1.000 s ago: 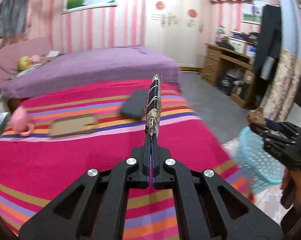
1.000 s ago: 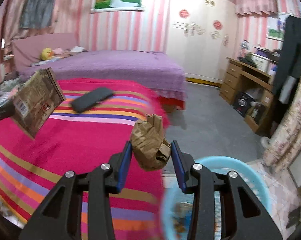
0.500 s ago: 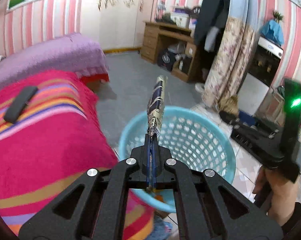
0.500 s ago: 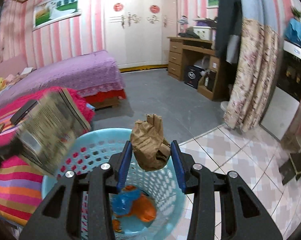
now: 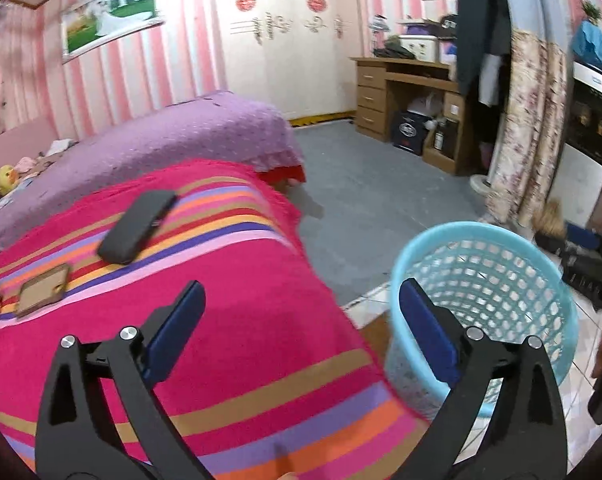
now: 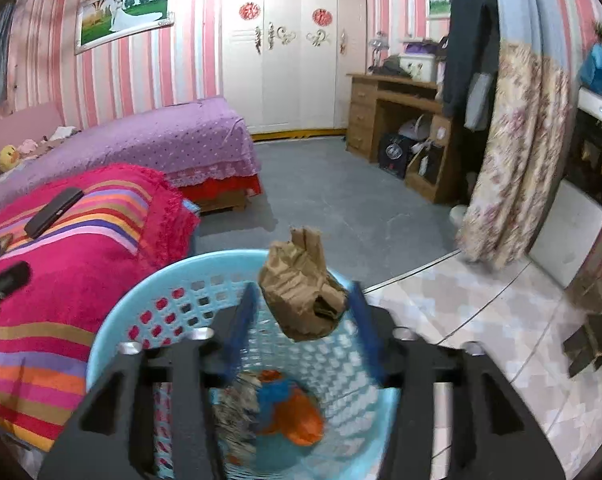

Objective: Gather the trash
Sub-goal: 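Carry the booklet and brown paper bag over the light-blue basket and open both grippers, then withdraw both open grippers from the basket back toward the bed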

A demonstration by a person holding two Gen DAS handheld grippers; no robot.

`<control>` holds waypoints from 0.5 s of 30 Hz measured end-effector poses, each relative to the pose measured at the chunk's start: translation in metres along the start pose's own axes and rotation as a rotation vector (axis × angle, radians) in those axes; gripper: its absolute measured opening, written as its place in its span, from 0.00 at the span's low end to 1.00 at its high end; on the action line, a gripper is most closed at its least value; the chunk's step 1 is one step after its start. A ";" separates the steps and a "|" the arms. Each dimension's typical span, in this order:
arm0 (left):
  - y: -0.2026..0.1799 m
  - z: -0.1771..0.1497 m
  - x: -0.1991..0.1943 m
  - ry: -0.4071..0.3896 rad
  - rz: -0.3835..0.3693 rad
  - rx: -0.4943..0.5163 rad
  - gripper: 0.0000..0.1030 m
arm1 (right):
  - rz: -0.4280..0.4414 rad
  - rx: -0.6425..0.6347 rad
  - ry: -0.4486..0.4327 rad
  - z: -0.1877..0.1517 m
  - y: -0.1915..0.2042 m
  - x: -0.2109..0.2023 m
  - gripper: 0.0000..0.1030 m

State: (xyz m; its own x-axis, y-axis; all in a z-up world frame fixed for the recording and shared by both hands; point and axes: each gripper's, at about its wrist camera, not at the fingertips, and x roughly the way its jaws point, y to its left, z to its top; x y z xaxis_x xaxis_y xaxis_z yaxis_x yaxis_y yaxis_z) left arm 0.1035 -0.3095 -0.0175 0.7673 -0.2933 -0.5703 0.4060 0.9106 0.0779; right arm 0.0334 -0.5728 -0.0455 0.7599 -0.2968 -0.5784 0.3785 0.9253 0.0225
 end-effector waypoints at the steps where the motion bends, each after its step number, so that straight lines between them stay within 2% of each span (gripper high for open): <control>1: 0.006 0.000 -0.003 0.000 0.007 -0.010 0.94 | -0.004 -0.004 0.011 -0.002 0.004 0.003 0.84; 4: 0.030 -0.006 -0.016 0.000 0.031 -0.042 0.94 | -0.055 -0.026 0.021 -0.003 0.013 0.003 0.91; 6: 0.048 -0.011 -0.031 -0.011 0.050 -0.061 0.94 | -0.058 -0.013 0.005 -0.001 0.016 -0.005 0.93; 9: 0.070 -0.017 -0.054 -0.032 0.077 -0.074 0.94 | -0.044 0.005 -0.045 0.002 0.030 -0.028 0.96; 15: 0.121 -0.042 -0.110 -0.072 0.149 -0.105 0.95 | 0.046 0.032 -0.142 0.006 0.082 -0.082 0.96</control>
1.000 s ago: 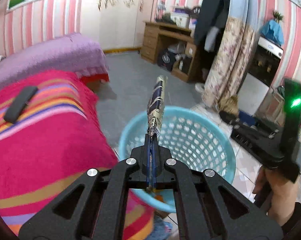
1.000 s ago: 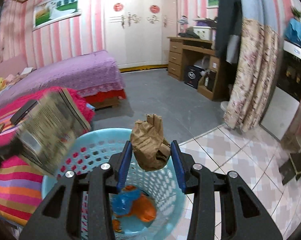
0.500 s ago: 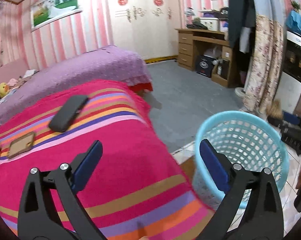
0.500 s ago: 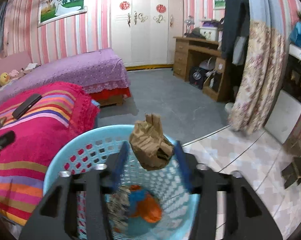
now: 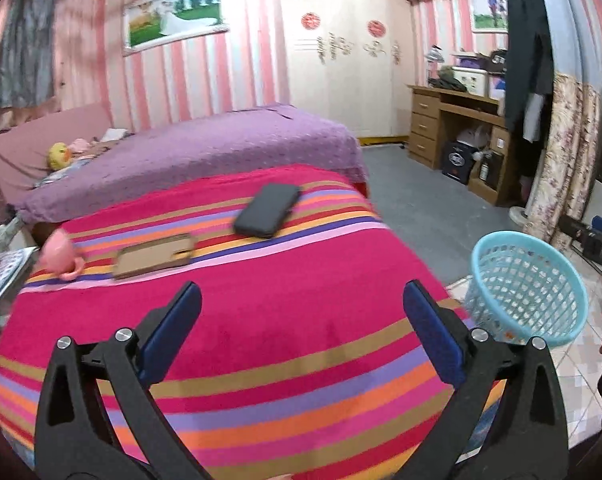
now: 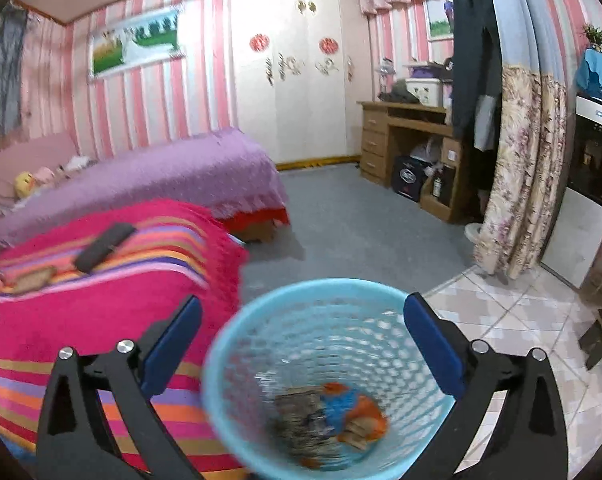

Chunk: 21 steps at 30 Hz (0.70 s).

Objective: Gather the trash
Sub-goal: 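Withdraw both open grippers from the basket back toward the bed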

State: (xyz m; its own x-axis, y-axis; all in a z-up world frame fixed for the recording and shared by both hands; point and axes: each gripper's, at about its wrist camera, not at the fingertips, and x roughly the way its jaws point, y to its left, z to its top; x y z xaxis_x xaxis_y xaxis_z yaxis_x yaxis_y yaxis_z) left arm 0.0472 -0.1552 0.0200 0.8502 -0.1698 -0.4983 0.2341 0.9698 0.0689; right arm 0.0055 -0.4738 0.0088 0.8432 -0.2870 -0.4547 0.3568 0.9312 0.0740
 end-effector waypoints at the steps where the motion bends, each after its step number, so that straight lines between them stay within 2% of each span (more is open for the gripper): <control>1: 0.010 -0.005 -0.009 -0.004 0.011 -0.010 0.95 | 0.020 0.004 -0.005 -0.003 0.011 -0.008 0.96; 6: 0.050 -0.034 -0.044 -0.010 0.049 -0.059 0.95 | 0.118 -0.043 0.010 -0.037 0.077 -0.043 0.96; 11: 0.075 -0.063 -0.059 0.001 0.075 -0.118 0.95 | 0.208 -0.103 0.004 -0.065 0.129 -0.072 0.96; 14: 0.085 -0.072 -0.061 0.006 0.074 -0.151 0.95 | 0.227 -0.161 -0.040 -0.078 0.151 -0.083 0.96; 17: 0.092 -0.078 -0.060 -0.008 0.093 -0.147 0.95 | 0.257 -0.185 -0.041 -0.085 0.164 -0.085 0.96; 21: 0.098 -0.081 -0.061 -0.017 0.098 -0.156 0.95 | 0.253 -0.218 -0.051 -0.087 0.174 -0.086 0.96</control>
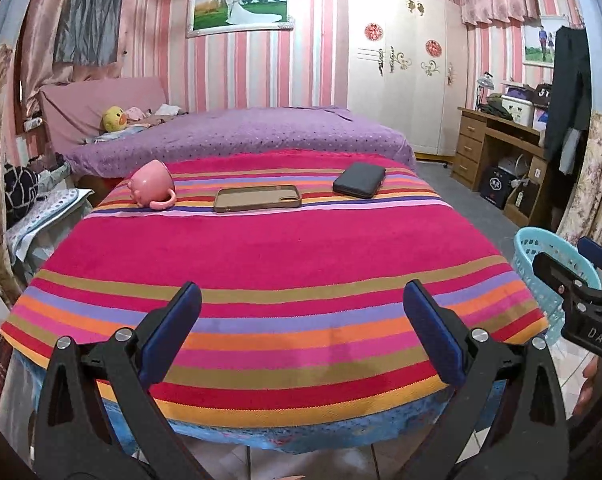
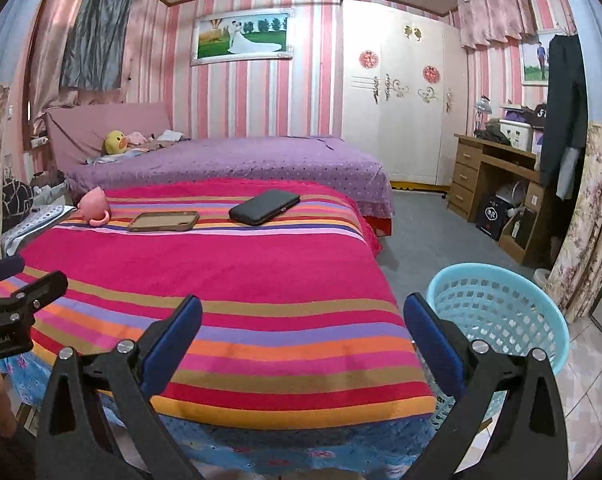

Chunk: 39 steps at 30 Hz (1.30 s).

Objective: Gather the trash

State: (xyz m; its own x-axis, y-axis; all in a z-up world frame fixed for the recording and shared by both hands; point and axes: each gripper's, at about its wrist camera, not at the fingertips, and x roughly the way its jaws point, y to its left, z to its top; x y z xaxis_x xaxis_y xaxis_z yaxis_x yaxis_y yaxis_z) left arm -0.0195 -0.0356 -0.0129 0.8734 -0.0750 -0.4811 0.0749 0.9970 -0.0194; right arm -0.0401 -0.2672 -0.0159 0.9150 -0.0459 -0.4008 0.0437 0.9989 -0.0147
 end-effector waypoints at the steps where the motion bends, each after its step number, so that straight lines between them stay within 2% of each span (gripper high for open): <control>1: 0.001 0.001 0.000 -0.003 -0.002 -0.002 0.95 | -0.004 -0.013 -0.009 0.000 0.004 -0.001 0.96; 8: 0.001 0.002 -0.007 -0.058 0.028 0.036 0.95 | -0.003 -0.038 -0.034 0.005 0.012 -0.002 0.96; 39: 0.006 0.003 -0.010 -0.072 0.033 0.025 0.95 | -0.005 -0.053 -0.071 0.006 0.019 -0.008 0.96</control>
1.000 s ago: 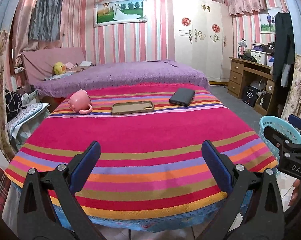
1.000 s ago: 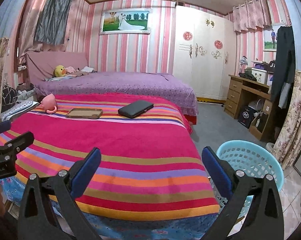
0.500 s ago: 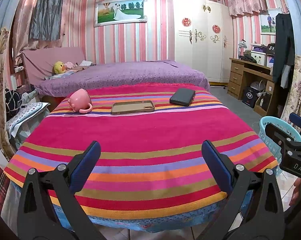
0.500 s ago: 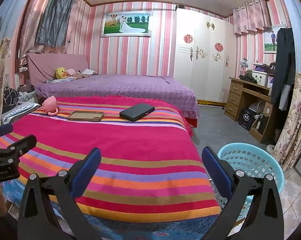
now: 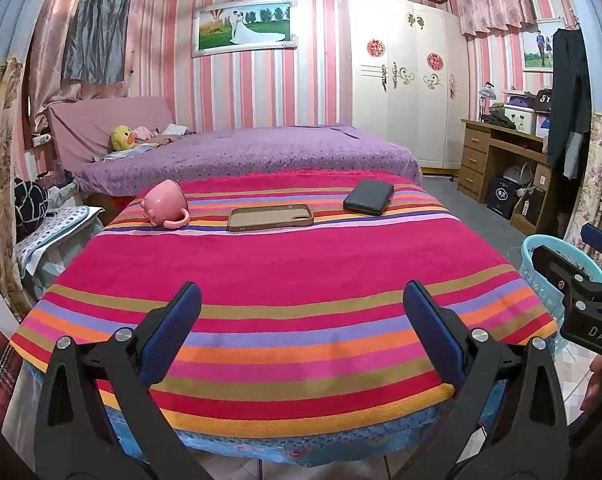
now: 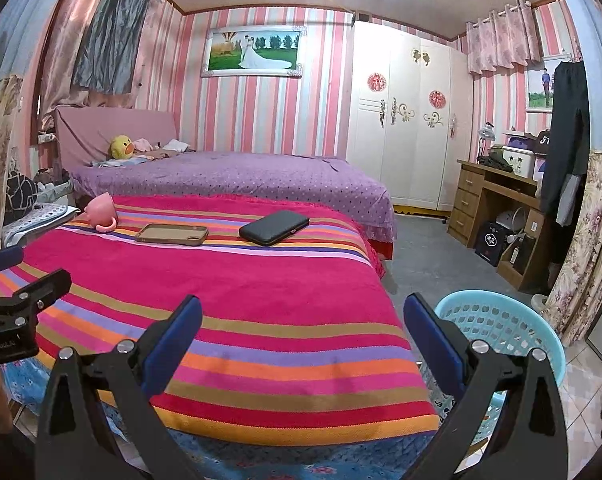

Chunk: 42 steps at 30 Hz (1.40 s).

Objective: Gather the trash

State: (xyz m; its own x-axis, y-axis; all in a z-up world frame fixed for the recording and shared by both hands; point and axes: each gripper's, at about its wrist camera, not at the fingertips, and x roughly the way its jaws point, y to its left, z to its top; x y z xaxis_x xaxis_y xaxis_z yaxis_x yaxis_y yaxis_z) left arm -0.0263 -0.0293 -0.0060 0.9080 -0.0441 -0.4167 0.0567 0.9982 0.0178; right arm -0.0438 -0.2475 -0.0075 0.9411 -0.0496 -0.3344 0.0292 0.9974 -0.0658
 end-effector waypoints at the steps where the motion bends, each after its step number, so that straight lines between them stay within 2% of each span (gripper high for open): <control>1: 0.000 0.000 0.000 -0.001 0.001 0.000 0.95 | -0.001 -0.002 0.000 0.000 0.001 0.000 0.96; 26: 0.005 0.002 -0.001 -0.013 0.012 -0.002 0.95 | 0.002 0.005 -0.006 0.001 -0.002 -0.004 0.96; 33: 0.001 -0.001 -0.001 -0.034 0.033 0.033 0.95 | 0.003 0.000 -0.002 0.000 0.000 -0.003 0.96; 42: 0.008 0.000 0.002 -0.023 0.025 0.013 0.95 | -0.007 -0.017 0.044 -0.007 0.002 0.015 0.96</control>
State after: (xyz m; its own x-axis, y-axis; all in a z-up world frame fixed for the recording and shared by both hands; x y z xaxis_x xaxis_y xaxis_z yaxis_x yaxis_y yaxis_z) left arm -0.0241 -0.0212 -0.0067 0.9185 -0.0203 -0.3950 0.0391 0.9984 0.0396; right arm -0.0315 -0.2469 -0.0189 0.9250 -0.0595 -0.3752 0.0299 0.9960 -0.0842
